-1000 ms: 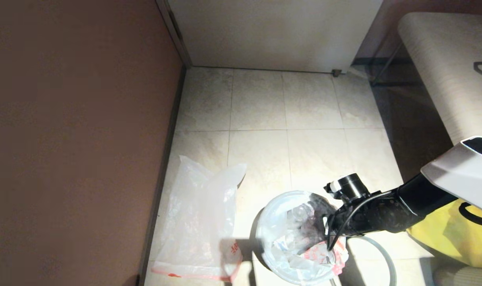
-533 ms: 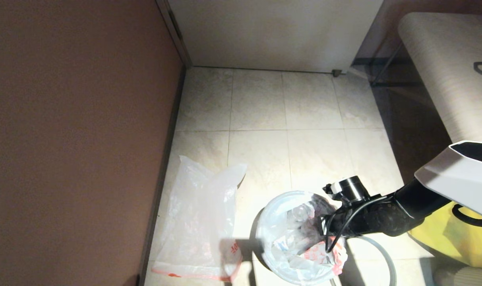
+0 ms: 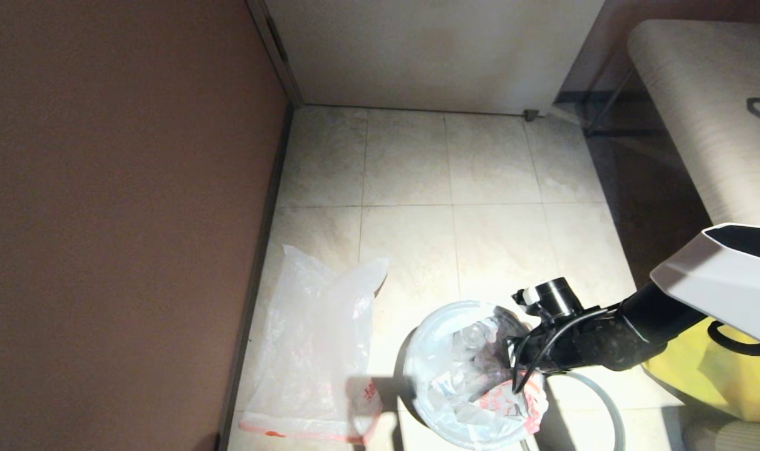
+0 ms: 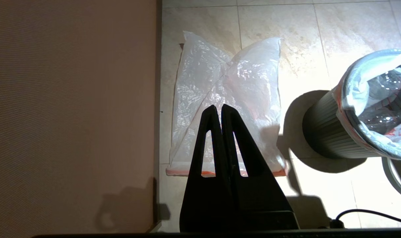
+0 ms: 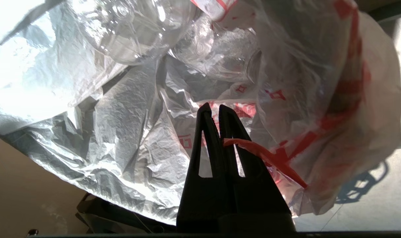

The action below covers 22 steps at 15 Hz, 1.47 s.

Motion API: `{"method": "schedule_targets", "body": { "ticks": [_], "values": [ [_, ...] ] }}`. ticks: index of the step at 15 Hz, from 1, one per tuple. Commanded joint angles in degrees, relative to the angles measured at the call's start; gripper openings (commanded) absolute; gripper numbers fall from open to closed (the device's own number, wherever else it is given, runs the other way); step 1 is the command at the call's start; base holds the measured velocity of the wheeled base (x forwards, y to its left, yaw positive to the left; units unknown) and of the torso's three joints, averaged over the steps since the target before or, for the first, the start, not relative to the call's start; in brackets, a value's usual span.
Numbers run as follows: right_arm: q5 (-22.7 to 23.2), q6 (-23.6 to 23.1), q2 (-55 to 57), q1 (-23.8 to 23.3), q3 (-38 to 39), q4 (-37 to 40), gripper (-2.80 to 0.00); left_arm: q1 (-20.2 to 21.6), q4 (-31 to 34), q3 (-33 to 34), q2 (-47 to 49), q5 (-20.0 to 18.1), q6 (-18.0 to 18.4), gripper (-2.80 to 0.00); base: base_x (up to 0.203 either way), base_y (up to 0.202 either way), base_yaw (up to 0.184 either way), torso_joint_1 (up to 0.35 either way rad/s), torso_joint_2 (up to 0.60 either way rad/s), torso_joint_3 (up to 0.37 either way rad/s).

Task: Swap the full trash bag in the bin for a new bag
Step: Place the trash bag on the floor

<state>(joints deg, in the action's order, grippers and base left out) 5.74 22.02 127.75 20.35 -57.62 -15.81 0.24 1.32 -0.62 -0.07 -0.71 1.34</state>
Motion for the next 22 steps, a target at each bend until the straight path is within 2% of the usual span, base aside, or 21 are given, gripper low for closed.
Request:
{"method": "schedule_targets", "body": {
  "ticks": [1, 3, 5, 8, 10, 13, 15, 17, 20, 22],
  "values": [
    [0.1, 0.1, 0.7, 0.0, -0.3, -0.1, -2.8, 0.0, 0.0, 0.0, -0.1, 0.0, 0.0, -2.8, 0.0, 0.0, 0.0, 0.0, 0.0, 0.0],
    [0.0, 0.1, 1.6, -0.5, -0.5, -0.1, -2.8, 0.0, 0.5, -0.1, -0.1, -0.2, 0.5, -2.8, 0.0, 0.0, 0.0, 0.0, 0.0, 0.0],
    [0.0, 0.1, 2.1, -0.9, -0.7, -0.1, -2.8, 0.0, -0.1, -0.2, -0.1, -0.7, 4.9, -2.8, 0.0, 0.0, 0.0, 0.0, 0.0, 0.0],
    [0.0, -0.1, 2.1, -0.9, -1.2, 0.0, -2.8, -0.1, 0.1, -9.5, 5.3, -3.5, 4.6, -2.8, 0.0, 0.0, 0.0, 0.0, 0.0, 0.0],
    [0.0, -0.1, 2.1, -0.8, -1.3, -0.1, -2.8, -0.1, 0.2, -15.1, 15.4, -9.8, 4.8, -2.8, 0.0, 0.0, 0.0, 0.0, 0.0, 0.0],
    [0.0, -0.1, 1.8, -0.8, -1.2, 0.3, -2.8, -0.9, 0.5, -20.1, 34.0, -21.9, 8.8, -2.8, 0.0, 0.0, 0.0, 0.0, 0.0, 0.0],
    [0.1, 0.1, 1.0, -0.8, -1.0, 0.4, -2.8, -5.3, 0.5, -21.6, 48.0, -25.7, 13.3, -2.8, 0.0, 0.0, 0.0, 0.0, 0.0, 0.0],
    [0.1, 0.1, 1.0, -0.7, -1.2, 0.4, -2.8, -12.0, -0.2, -23.6, 62.5, -26.6, 15.4, -2.8, 0.0, 0.0, 0.0, 0.0, 0.0, 0.0],
    [0.0, 0.0, 0.7, -0.6, -0.9, 0.4, -2.8, -20.8, -6.3, -26.0, 80.1, -26.1, 16.2, -2.8, 0.0, 0.0, 0.0, 0.0, 0.0, 0.0],
    [0.0, 0.1, 1.4, -0.7, -0.7, 0.4, -2.8, -25.8, -11.8, -27.6, 90.9, -23.4, 14.6, -2.8, 0.0, 0.0, 0.0, 0.0, 0.0, 0.0]
  ]
}}
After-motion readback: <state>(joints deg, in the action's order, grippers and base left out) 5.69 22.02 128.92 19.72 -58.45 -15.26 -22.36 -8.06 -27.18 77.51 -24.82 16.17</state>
